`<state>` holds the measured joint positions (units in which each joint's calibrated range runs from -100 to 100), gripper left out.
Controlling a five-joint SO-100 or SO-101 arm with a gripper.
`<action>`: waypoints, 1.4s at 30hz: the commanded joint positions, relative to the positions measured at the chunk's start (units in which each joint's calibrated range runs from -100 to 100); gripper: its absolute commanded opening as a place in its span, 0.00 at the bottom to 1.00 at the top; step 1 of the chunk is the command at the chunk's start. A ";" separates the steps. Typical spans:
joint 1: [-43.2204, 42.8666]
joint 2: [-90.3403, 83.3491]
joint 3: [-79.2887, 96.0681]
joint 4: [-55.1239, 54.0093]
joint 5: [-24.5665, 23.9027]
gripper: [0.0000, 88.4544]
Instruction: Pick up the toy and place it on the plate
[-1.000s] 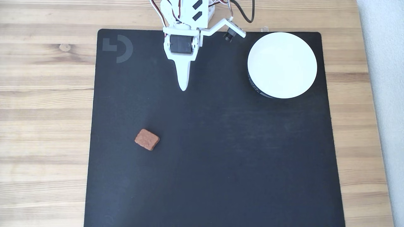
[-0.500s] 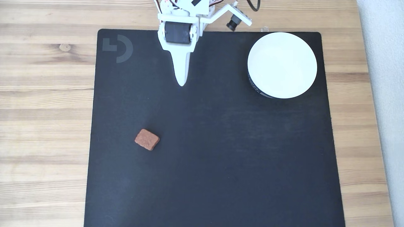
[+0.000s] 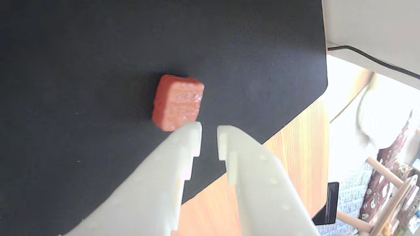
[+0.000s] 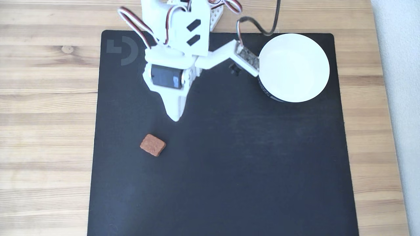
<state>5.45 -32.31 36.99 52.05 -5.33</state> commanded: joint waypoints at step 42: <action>12.32 49.19 -57.85 27.63 0.27 0.03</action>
<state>15.77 17.24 -18.28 77.29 -5.28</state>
